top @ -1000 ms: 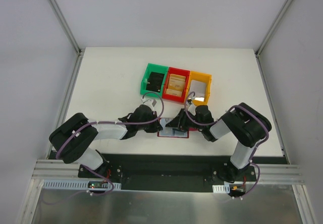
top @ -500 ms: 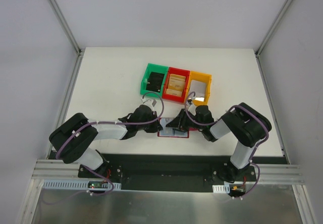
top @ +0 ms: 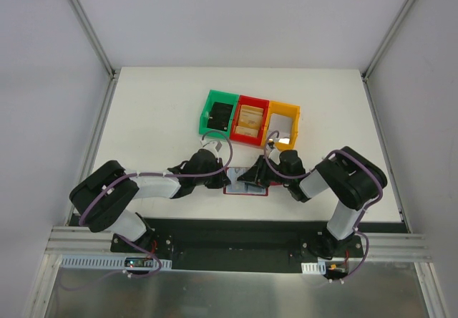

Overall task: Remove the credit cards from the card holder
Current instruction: Remove the credit card from the card holder.

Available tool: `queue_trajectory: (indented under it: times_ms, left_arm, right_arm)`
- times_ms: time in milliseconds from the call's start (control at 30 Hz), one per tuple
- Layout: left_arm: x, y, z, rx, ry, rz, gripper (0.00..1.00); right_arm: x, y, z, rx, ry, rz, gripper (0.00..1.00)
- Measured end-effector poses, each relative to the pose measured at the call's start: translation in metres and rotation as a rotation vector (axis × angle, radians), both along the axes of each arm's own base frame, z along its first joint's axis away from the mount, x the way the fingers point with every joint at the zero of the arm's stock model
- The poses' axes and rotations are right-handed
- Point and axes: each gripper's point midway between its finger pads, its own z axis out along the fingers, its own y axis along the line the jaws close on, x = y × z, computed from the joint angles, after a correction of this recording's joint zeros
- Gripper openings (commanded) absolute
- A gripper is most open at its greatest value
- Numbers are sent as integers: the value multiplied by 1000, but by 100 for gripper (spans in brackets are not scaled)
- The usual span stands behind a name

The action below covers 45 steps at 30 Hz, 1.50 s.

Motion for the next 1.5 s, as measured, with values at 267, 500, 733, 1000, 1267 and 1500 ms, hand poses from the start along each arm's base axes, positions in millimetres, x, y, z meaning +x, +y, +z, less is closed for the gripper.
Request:
queue_trajectory:
  times_ms: [267,500,733,1000,1267,1500]
  left_arm:
    - [0,0,0,0,0,-1,0]
    - [-2,-2,1,-12,8,-14,0]
    - [-5,-4,2,-29,17,-32,0]
    - [-8,-6,3,-42,23,-48,0]
    - [-10,-3,3,-41,21,-47,4]
    - [-11,-3,4,-40,20,-48,19]
  right_arm:
    - [-1,0,1,5,1,7,39]
    - [1,4,6,20,2,13,40]
    - [4,8,11,33,-6,21,40]
    - [4,10,7,29,8,29,40]
    - [-1,12,2,25,26,49,40]
    - [-4,15,2,28,30,66,40]
